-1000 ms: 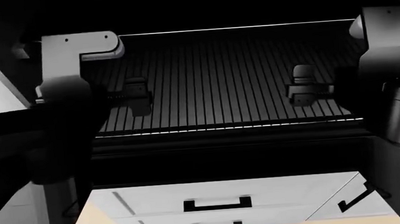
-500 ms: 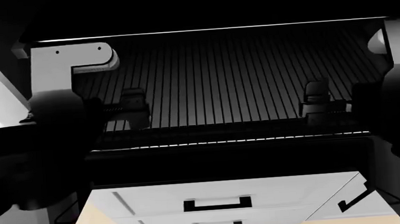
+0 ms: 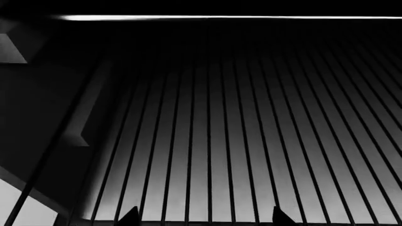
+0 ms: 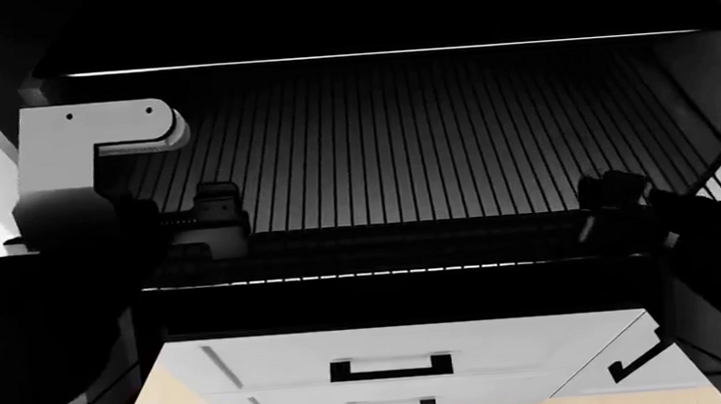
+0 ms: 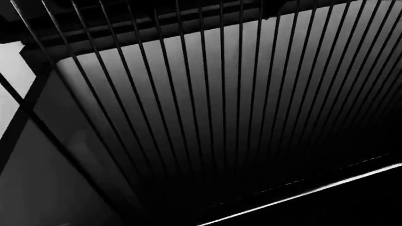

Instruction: Fully slide the bottom oven rack out.

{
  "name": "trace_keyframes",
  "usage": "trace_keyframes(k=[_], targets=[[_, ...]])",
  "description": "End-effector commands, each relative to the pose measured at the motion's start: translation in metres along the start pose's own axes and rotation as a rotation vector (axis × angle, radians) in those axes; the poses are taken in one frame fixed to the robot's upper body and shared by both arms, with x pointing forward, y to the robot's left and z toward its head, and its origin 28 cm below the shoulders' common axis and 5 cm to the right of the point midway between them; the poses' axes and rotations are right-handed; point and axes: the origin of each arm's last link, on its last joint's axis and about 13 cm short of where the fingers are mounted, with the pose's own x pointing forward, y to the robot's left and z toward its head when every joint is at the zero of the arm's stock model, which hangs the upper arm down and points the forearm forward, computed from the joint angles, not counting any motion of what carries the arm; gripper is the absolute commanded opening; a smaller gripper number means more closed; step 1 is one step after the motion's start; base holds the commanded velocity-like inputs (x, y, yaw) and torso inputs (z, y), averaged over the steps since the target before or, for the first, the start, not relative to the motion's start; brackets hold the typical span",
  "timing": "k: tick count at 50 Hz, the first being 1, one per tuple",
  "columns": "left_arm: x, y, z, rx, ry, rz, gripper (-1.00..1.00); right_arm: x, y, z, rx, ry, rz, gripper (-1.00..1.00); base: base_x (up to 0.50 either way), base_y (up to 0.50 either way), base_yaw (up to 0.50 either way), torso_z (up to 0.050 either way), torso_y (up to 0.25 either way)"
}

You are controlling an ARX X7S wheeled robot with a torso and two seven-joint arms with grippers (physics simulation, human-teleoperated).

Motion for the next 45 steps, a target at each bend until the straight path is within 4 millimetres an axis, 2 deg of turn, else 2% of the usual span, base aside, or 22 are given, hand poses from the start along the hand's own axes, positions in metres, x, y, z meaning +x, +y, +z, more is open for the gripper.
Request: trace_keyframes(k=[1,10,23,31,45], targets=[[-0.037,0.030,-0.151,0.241,1.262,-0.110,1.00,-0.066,-0.052,-0.137,-0.294,1.069,-0.211,1.00,-0.04,0.00,0.03,0.000,-0.015],[-0.042,0.029,-0.152,0.258,1.311,-0.139,1.00,-0.075,-0.054,-0.133,-0.366,1.089,-0.196,1.00,-0.04,0.00,0.03,0.000,-0.015],[-0.052,0.032,-0.152,0.290,1.357,-0.175,1.00,-0.078,-0.048,-0.106,-0.480,1.054,-0.200,1.00,-0.04,0.00,0.03,0.000,-0.013],[-0.060,0.033,-0.158,0.307,1.407,-0.201,1.00,-0.081,-0.045,-0.104,-0.494,1.071,-0.193,1.00,-0.04,0.01,0.04,0.000,-0.011],[-0.095,0.037,-0.176,0.395,1.578,-0.279,1.00,-0.087,-0.042,-0.099,-0.470,1.085,-0.159,1.00,-0.04,0.01,0.04,0.000,-0.010]])
